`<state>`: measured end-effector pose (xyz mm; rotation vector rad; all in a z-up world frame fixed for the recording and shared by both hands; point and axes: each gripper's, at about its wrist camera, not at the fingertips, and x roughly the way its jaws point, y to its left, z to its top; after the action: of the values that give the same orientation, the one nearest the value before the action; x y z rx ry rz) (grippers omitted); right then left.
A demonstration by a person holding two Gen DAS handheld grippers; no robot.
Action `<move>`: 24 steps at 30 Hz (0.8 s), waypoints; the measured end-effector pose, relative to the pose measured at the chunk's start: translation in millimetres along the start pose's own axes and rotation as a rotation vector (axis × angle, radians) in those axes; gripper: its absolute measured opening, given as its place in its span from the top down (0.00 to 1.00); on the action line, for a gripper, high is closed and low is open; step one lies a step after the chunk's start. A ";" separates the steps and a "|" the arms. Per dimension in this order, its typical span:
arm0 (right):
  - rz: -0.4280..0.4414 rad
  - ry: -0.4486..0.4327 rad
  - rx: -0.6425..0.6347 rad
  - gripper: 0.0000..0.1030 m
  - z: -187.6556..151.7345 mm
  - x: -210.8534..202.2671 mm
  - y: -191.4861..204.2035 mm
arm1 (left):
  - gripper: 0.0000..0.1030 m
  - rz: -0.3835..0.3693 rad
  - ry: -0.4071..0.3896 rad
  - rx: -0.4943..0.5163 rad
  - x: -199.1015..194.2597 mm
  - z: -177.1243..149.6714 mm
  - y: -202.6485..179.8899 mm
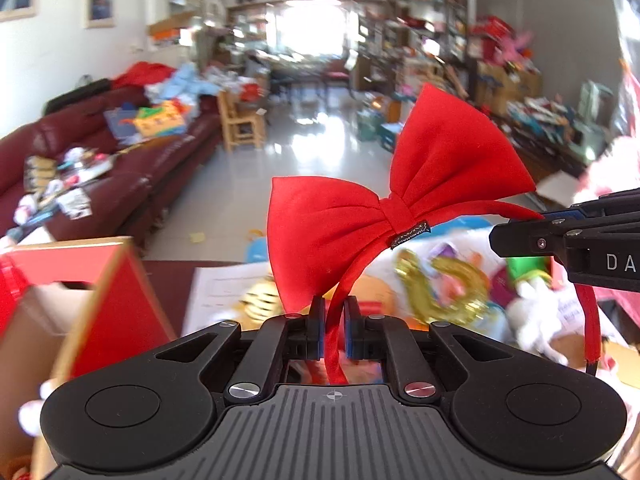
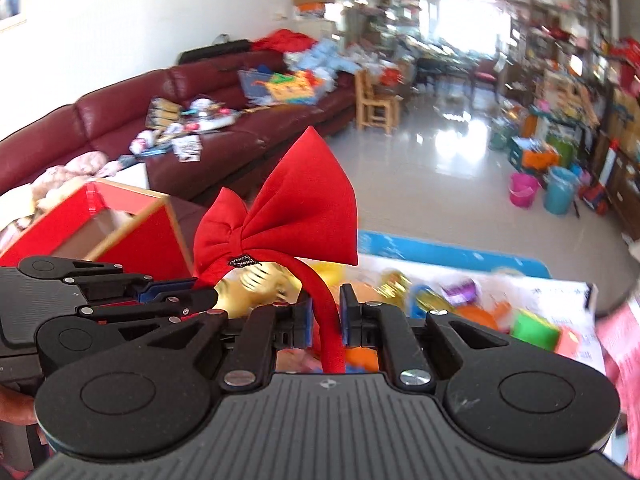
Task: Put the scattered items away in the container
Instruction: 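Lift the red bow headband with both tools and carry it over the box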
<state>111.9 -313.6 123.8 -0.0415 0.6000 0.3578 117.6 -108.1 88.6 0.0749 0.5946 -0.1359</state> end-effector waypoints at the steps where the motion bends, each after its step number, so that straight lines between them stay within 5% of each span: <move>1: 0.019 -0.010 -0.019 0.86 6.1 0.0 11.6 | 0.95 0.023 -0.015 -0.015 -7.9 0.3 11.4; 10: 0.294 -0.069 -0.212 0.86 51.6 21.6 153.1 | 0.94 0.336 -0.078 -0.187 -91.8 -13.3 125.1; 18: 0.528 0.050 -0.336 0.86 51.6 53.8 279.7 | 0.88 0.607 -0.005 -0.309 -144.0 -43.7 201.1; 19: 0.545 0.072 -0.346 0.80 49.5 59.1 290.6 | 0.85 0.622 0.010 -0.324 -144.3 -47.2 207.8; 20: 0.561 0.099 -0.357 0.73 48.6 66.3 299.6 | 0.68 0.630 0.031 -0.341 -146.0 -51.7 216.5; 22: 0.561 0.132 -0.363 0.15 43.9 75.7 310.8 | 0.39 0.653 0.074 -0.380 -142.4 -58.9 227.3; 24: 0.540 0.095 -0.370 0.12 42.5 75.1 312.2 | 0.02 0.677 0.078 -0.409 -143.6 -67.2 233.5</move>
<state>86.1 9.0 137.2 -0.2552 0.6274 0.9932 -2.5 145.2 121.1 -0.1178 0.6360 0.6467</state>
